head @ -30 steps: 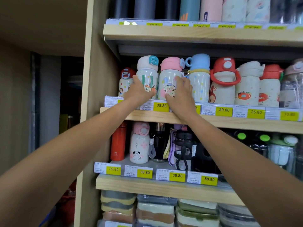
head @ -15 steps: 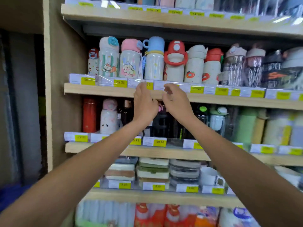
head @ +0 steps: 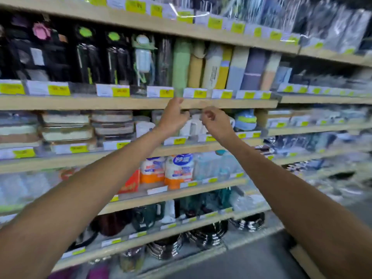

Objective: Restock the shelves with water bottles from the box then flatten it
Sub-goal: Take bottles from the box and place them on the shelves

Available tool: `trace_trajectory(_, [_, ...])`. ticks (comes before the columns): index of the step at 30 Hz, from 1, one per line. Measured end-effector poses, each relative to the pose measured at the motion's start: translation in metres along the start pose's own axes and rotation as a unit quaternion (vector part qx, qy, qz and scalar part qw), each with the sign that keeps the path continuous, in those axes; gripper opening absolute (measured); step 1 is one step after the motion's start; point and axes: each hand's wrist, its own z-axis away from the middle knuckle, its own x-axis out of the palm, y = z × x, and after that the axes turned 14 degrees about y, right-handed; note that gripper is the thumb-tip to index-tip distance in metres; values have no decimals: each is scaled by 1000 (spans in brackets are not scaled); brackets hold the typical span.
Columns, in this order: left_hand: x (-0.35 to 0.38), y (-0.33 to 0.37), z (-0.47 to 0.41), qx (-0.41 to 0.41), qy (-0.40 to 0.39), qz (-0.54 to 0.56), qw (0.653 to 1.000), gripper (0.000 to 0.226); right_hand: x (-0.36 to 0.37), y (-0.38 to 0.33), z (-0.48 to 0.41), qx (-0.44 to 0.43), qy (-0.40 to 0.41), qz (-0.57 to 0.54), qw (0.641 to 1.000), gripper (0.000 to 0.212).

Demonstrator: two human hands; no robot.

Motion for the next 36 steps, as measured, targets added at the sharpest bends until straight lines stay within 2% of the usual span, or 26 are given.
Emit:
trace_trajectory(3, [72,3,33,-15,-75,33,997,40,-45,69,14,70,-39,28,996,13])
trace_trajectory(5, [112,3,46,-26,-107,42,993,33,-67,104,19,101,-31,28,994,7])
trace_trajectory(9, [222,2,82,-49,-220,24,974,37,-127,207,33,191,-28,59,979,10])
trace_trajectory(12, [285,-2,104,-21,-282,-2,959,29,-156,265,42,237,-18,80,968,12])
trace_trajectory(17, [450,17,135,17,-408,-40,912,44,-230,390,32,330,30,94,939,8])
trace_trajectory(24, [650,69,183,21,-552,-21,833,35,-352,526,30,462,97,142,870,16])
trace_trajectory(28, [735,103,227,34,-589,-22,807,44,-412,580,45,523,131,161,826,15])
trace_trajectory(32, [799,138,274,57,-633,-7,772,41,-467,617,63,554,162,181,796,16])
trace_trajectory(35, [848,161,306,85,-660,-17,746,15,-507,653,71,578,165,180,779,16])
trace_trajectory(36, [867,167,316,93,-665,-17,741,15,-520,667,72,584,163,180,775,17])
